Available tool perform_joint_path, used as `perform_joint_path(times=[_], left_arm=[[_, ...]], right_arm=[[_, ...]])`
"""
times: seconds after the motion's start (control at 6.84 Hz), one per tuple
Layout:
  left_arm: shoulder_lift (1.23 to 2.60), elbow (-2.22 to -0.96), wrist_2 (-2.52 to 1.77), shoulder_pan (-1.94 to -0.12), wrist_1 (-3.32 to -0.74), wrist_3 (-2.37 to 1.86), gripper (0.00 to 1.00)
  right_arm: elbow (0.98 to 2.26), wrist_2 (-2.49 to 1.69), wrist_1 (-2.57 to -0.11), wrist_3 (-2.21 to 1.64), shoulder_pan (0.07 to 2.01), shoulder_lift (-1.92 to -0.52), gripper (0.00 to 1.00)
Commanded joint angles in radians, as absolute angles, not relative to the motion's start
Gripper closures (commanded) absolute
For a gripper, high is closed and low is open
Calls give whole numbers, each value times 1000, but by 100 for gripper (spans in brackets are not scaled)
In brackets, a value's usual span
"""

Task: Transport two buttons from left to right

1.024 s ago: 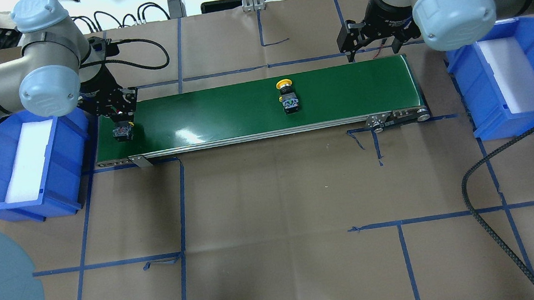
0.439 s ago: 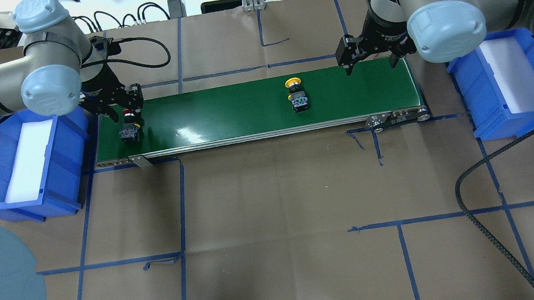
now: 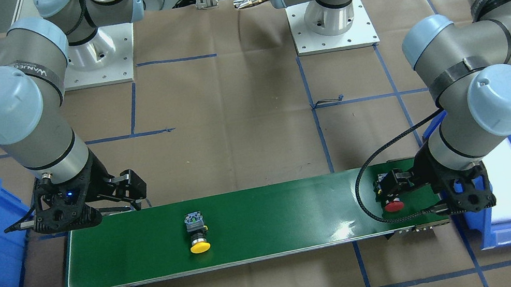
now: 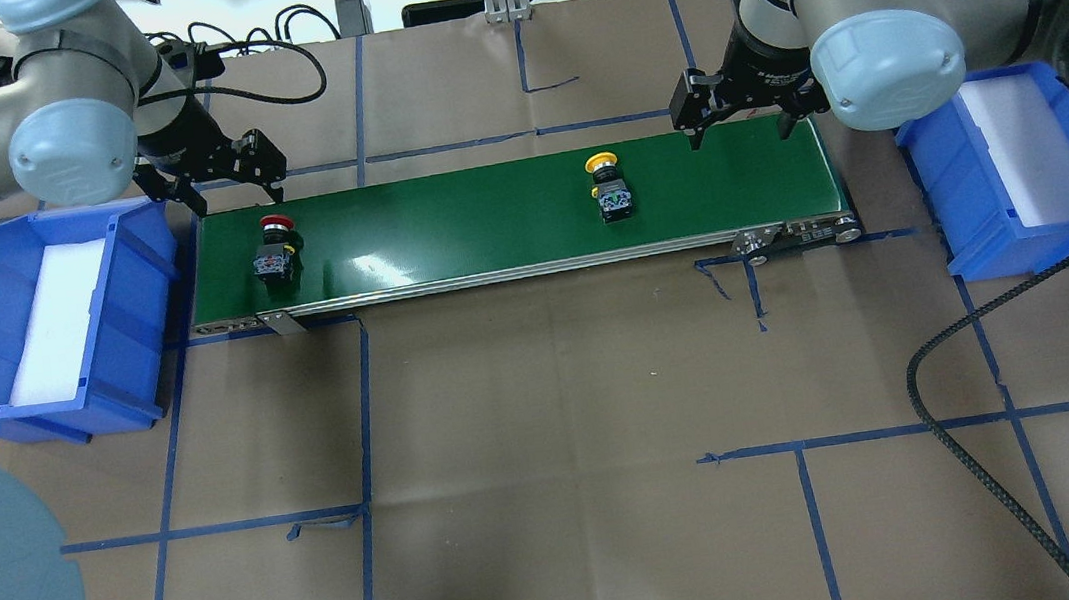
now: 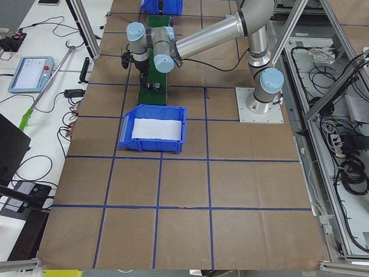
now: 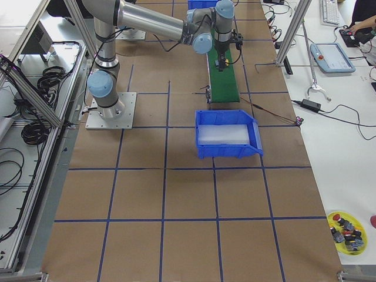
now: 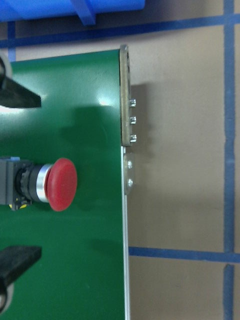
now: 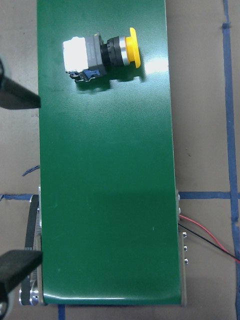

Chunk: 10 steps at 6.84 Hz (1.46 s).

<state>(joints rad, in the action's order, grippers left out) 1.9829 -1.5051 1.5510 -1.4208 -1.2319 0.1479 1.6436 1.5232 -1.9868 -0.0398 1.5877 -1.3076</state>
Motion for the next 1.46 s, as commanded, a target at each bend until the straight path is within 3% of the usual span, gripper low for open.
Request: perform_joint_path(times=[0.0,0.44,1.02,1.32], left_arm=[[1936,-1398,1552,-1431,-1430,100,0],[1827,-1390,1563,-1478,-1543,-18,0],[1665,-1527,1562,-1517,-1592,-49,0],[1652,-1536,1560,-1517,-1585,-51,0]], right_arm=[[1646,1523,-1988,-40,1588,-1305,0],[1646,1528,-2006,-35,1588,-1276,0],[1634,1520,-2129,-41,1598,-1207,0],[1635,1520,-2131,-58,1617,-1169,0]])
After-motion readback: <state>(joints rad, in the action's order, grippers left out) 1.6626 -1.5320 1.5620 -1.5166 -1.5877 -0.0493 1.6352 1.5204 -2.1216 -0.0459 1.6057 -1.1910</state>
